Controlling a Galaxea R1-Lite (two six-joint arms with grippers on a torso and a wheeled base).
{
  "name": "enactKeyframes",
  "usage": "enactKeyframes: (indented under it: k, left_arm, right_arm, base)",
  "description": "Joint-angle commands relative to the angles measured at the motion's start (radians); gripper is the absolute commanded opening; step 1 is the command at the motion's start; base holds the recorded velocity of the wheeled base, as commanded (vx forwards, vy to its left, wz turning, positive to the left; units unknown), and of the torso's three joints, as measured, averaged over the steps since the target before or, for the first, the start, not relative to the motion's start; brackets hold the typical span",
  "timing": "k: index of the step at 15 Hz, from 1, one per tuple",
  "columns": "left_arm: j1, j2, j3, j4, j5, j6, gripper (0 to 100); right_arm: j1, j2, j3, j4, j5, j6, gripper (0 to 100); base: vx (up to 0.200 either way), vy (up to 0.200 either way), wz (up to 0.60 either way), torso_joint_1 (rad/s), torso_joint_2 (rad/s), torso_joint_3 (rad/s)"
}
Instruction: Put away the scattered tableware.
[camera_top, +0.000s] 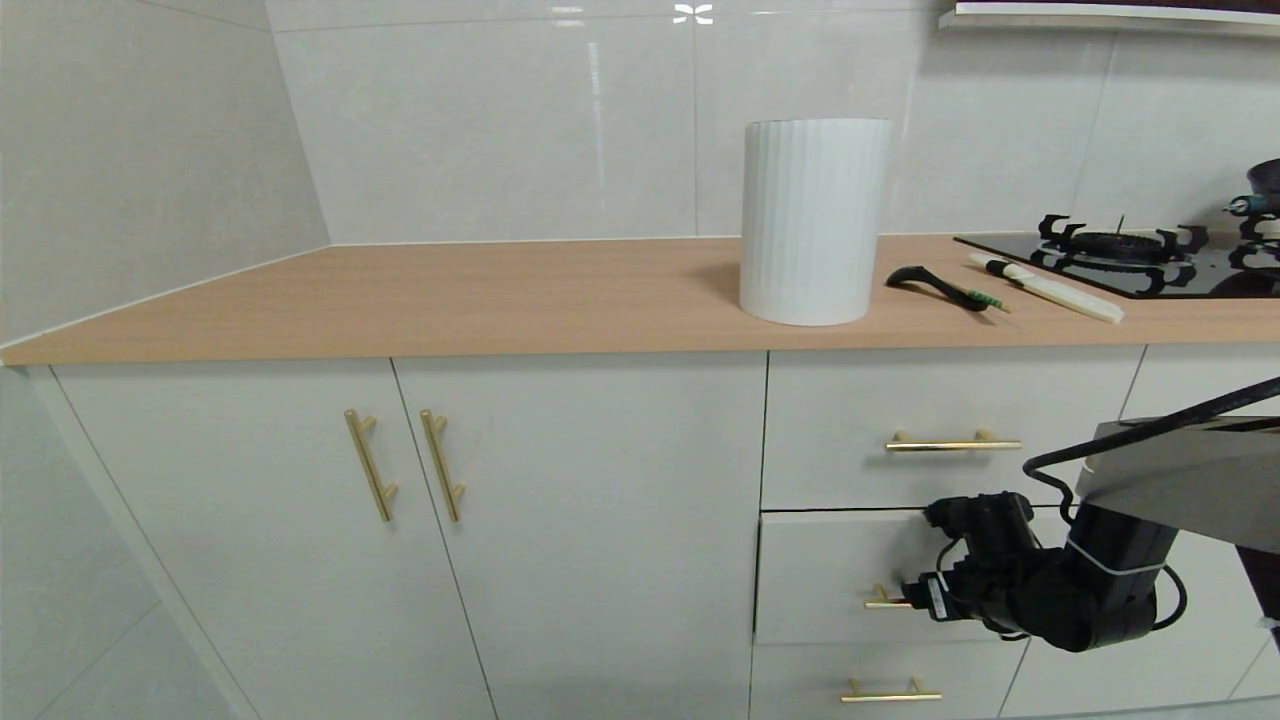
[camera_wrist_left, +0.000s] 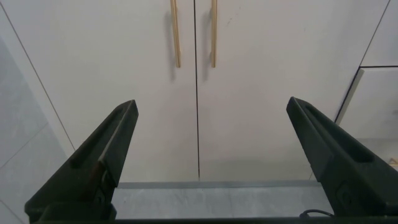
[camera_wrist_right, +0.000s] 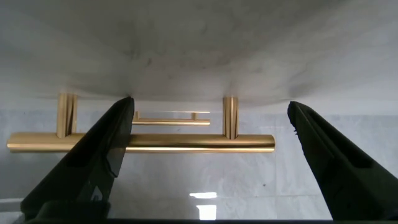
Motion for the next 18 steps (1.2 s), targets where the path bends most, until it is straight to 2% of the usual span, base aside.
enactKeyframes:
  k: [1, 4, 6, 9, 14, 18]
  left_arm:
    - [0.0, 0.0, 0.0, 0.0, 0.0, 0.0, 100]
    - [0.0, 0.0, 0.0, 0.0, 0.0, 0.0, 100]
    - [0.0, 0.0, 0.0, 0.0, 0.0, 0.0, 100]
    - [0.0, 0.0, 0.0, 0.0, 0.0, 0.0, 100]
    - [0.0, 0.0, 0.0, 0.0, 0.0, 0.0, 100]
    - [0.0, 0.0, 0.0, 0.0, 0.0, 0.0, 100]
  right_arm:
    - [0.001, -0.003, 0.005, 0.036, 0.0, -0.002, 100]
    - [0.004, -0.028, 0.045, 0.077, 0.0, -0.01, 100]
    - [0.01, -0.083, 0.12, 0.085, 0.004, -0.025, 100]
    - [0.03, -0.328, 0.269, 0.192, 0.038, -0.059, 100]
    - [0.122, -0.778, 0.208, 0.574, 0.055, -0.055, 100]
    - [0.123, -0.839, 0.17, 0.602, 0.058, -0.015, 100]
  base:
    - [0.0, 0.0, 0.0, 0.0, 0.0, 0.0]
    - [0.0, 0.0, 0.0, 0.0, 0.0, 0.0]
    - [0.0, 0.0, 0.0, 0.0, 0.0, 0.0]
    - [0.0, 0.0, 0.0, 0.0, 0.0, 0.0]
    - [0.0, 0.0, 0.0, 0.0, 0.0, 0.0]
    - [0.0, 0.0, 0.0, 0.0, 0.0, 0.0]
